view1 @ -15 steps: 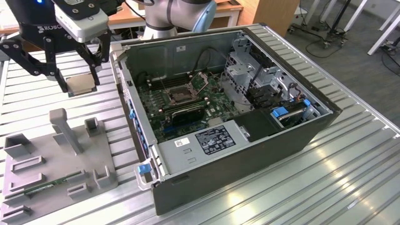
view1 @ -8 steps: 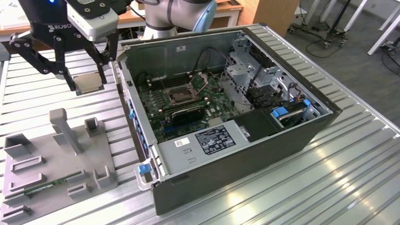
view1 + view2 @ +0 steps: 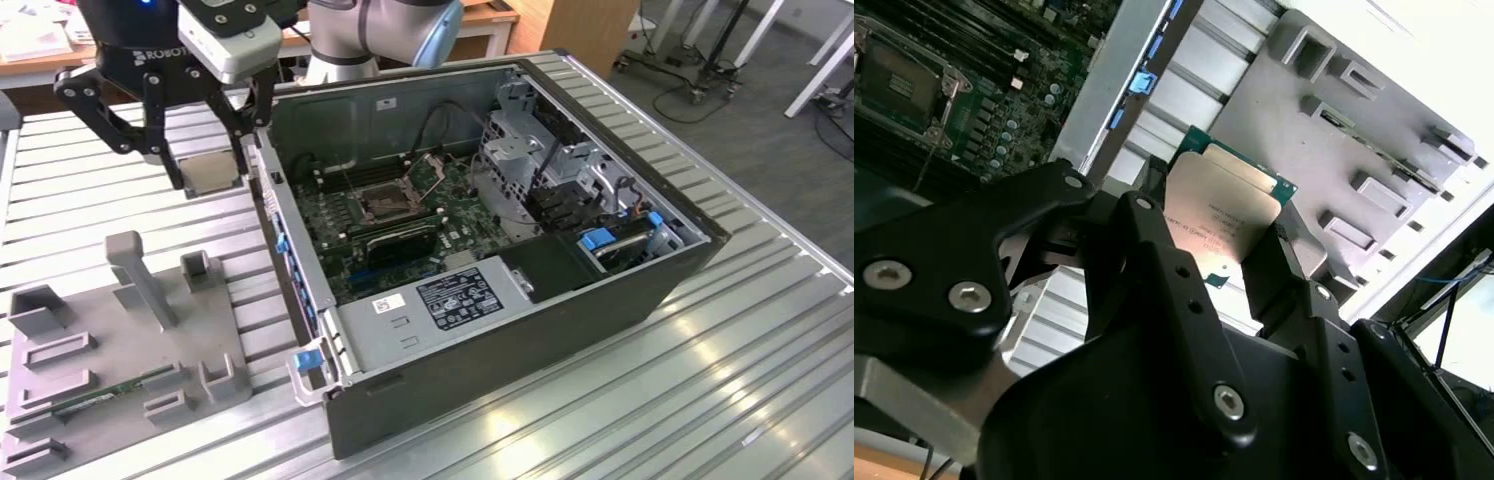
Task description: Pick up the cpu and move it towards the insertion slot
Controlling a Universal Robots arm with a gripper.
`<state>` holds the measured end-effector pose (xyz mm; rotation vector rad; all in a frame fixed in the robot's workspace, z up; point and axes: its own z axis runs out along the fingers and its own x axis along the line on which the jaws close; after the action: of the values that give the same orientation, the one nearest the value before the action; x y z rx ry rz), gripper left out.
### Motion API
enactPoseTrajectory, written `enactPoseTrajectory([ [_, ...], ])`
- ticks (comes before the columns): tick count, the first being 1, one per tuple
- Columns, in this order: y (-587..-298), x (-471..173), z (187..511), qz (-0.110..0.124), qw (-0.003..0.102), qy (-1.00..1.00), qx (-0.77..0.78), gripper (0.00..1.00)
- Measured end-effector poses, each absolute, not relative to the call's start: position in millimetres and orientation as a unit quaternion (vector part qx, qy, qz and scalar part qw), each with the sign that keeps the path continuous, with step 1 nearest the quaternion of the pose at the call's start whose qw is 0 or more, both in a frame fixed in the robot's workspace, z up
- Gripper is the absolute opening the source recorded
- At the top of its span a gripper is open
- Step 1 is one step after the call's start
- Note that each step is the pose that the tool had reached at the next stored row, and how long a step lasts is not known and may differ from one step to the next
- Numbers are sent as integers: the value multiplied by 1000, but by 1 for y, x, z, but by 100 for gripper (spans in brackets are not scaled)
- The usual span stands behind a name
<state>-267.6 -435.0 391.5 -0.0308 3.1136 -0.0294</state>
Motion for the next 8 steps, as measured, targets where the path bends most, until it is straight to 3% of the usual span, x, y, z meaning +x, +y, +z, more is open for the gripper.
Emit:
enactPoseTrajectory([
  [8,-435,-252,391,-9,14,1000,-10,55],
])
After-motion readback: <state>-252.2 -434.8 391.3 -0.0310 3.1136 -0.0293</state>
